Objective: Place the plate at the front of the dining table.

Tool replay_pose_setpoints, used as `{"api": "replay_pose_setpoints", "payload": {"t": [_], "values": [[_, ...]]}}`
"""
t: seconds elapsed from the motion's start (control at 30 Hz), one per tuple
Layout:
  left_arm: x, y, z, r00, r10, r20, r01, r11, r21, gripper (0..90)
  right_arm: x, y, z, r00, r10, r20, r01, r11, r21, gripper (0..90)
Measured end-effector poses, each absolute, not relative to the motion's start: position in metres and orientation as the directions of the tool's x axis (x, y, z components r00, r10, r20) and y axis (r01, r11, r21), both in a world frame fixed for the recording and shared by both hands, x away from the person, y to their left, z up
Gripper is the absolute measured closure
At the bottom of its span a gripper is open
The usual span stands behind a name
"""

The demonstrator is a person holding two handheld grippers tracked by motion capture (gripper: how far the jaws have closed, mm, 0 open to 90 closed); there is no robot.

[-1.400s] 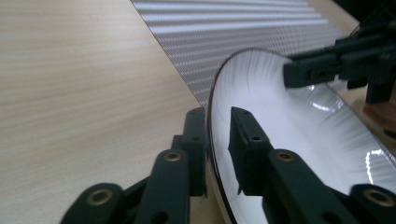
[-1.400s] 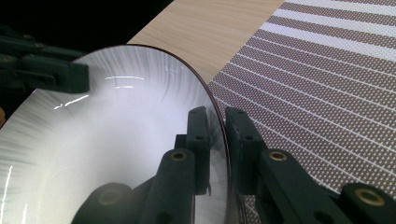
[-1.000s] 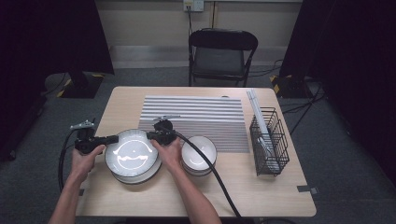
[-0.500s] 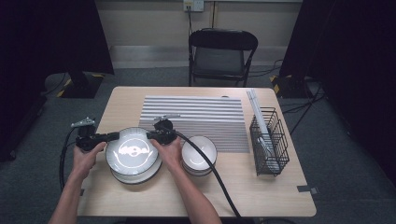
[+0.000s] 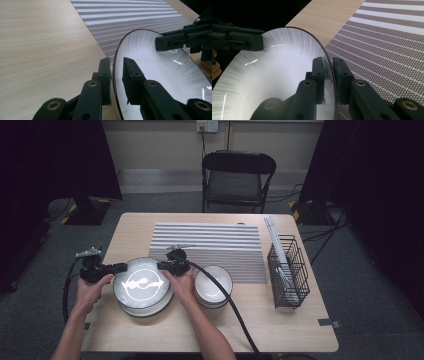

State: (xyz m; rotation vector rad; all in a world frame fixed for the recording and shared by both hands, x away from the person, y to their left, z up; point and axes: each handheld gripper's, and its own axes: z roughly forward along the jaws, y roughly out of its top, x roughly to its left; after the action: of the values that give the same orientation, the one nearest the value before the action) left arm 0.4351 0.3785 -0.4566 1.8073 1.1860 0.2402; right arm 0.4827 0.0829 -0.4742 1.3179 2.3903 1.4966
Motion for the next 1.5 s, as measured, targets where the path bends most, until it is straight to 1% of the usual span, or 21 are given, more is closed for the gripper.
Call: {"api": "replay_pose_setpoints", "payload": {"t": [0.07,0.17,0.23,0.37,0.73,0.93,1.03,1.07,1.13,1.17,1.2,1.23,1.27,1.3,1.37,1.5], "values": [[0.433,0.381,-0.457,0.511,0.794,-0.328,0.625,-0.081,0.777,75.3,0.483,0.082,-0.474,-0.641,0.663,0.387,0.636,0.177,0.751,81.2],[0.433,0.382,-0.461,0.504,0.794,-0.339,0.649,-0.09,0.755,75.9,0.482,0.082,-0.475,-0.641,0.661,0.389,0.635,0.173,0.753,81.5],[0.433,0.381,-0.463,0.511,0.79,-0.339,0.651,-0.098,0.752,83.4,0.482,0.081,-0.475,-0.637,0.663,0.393,0.638,0.168,0.751,81.8],[0.434,0.382,-0.462,0.509,0.791,-0.34,0.641,-0.085,0.763,85.0,0.482,0.081,-0.474,-0.634,0.665,0.395,0.639,0.163,0.752,82.4],[0.443,0.379,-0.458,0.516,0.793,-0.324,0.611,-0.075,0.788,86.3,0.484,0.08,-0.465,-0.646,0.682,0.344,0.597,0.169,0.784,82.4],[0.444,0.378,-0.457,0.514,0.795,-0.323,0.608,-0.072,0.791,86.3,0.484,0.08,-0.466,-0.643,0.685,0.343,0.596,0.166,0.786,82.4],[0.442,0.378,-0.458,0.521,0.796,-0.306,0.61,-0.097,0.787,85.4,0.484,0.08,-0.466,-0.645,0.683,0.342,0.595,0.168,0.786,82.6],[0.441,0.377,-0.458,0.519,0.797,-0.308,0.614,-0.097,0.783,82.6,0.484,0.08,-0.466,-0.645,0.684,0.341,0.595,0.169,0.786,82.5],[0.439,0.38,-0.46,0.523,0.788,-0.325,0.62,-0.09,0.779,80.9,0.484,0.08,-0.467,-0.643,0.684,0.345,0.598,0.168,0.784,82.5],[0.437,0.379,-0.46,0.515,0.795,-0.319,0.623,-0.092,0.777,77.0,0.484,0.08,-0.467,-0.643,0.685,0.343,0.597,0.168,0.784,82.5],[0.435,0.38,-0.46,0.506,0.799,-0.324,0.629,-0.085,0.773,76.5,0.484,0.08,-0.467,-0.644,0.684,0.343,0.597,0.168,0.785,82.5],[0.433,0.381,-0.461,0.512,0.784,-0.351,0.632,-0.067,0.772,75.6,0.484,0.08,-0.467,-0.645,0.684,0.341,0.594,0.169,0.786,82.5],[0.432,0.381,-0.462,0.51,0.785,-0.352,0.635,-0.067,0.77,75.6,0.484,0.08,-0.467,-0.645,0.684,0.341,0.594,0.169,0.786,82.5],[0.432,0.381,-0.462,0.506,0.792,-0.341,0.64,-0.08,0.764,76.4,0.484,0.08,-0.467,-0.645,0.684,0.341,0.595,0.169,0.786,82.4],[0.432,0.38,-0.463,0.502,0.794,-0.342,0.644,-0.08,0.76,81.0,0.483,0.08,-0.467,-0.643,0.684,0.343,0.597,0.168,0.785,82.4],[0.434,0.38,-0.461,0.501,0.795,-0.342,0.635,-0.07,0.769,84.1,0.484,0.08,-0.466,-0.638,0.688,0.345,0.6,0.165,0.783,81.8]]}}
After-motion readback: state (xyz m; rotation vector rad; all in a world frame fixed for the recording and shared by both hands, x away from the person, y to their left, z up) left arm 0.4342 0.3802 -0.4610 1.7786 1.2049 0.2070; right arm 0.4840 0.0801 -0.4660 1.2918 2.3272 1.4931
